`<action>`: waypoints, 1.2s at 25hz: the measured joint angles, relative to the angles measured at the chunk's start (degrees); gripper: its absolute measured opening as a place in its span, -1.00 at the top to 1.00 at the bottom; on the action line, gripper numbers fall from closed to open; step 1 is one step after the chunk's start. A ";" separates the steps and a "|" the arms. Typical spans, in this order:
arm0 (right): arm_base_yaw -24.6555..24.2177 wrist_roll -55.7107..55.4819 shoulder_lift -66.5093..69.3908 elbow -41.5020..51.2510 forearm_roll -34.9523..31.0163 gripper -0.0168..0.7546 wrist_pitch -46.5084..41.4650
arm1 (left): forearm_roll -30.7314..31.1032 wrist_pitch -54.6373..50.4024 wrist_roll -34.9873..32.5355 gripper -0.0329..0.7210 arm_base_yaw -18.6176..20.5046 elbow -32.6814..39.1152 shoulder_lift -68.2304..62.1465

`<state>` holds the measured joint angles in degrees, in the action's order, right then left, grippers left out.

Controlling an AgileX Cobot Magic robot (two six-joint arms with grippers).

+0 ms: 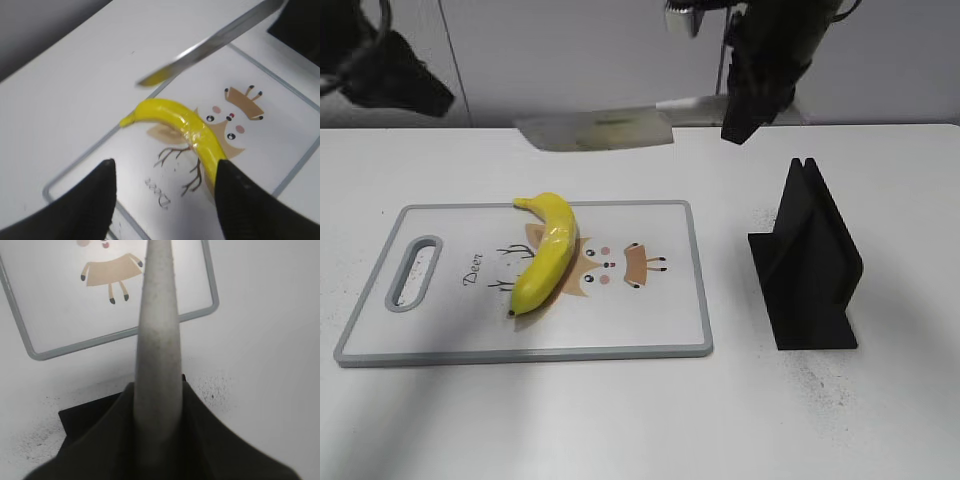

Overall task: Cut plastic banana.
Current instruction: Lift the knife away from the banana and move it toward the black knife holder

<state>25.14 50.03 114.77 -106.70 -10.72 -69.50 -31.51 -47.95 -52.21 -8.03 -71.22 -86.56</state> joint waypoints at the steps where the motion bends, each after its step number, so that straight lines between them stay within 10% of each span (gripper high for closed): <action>1: 0.00 -3.14 -0.65 0.00 0.64 0.54 -0.06 | 2.69 -1.19 6.81 -0.66 0.64 0.00 0.98; 12: 0.00 -32.43 -7.25 0.06 6.00 0.54 -0.41 | 19.49 -21.32 35.60 -0.64 6.25 0.71 9.96; 30: 0.00 -58.98 -29.84 30.93 7.41 0.54 11.74 | 21.99 -21.94 38.78 -0.63 6.25 24.75 47.41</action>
<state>25.14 -8.95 84.93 -75.78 -3.31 -57.76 -9.52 -69.88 -13.43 -1.77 -46.46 -39.15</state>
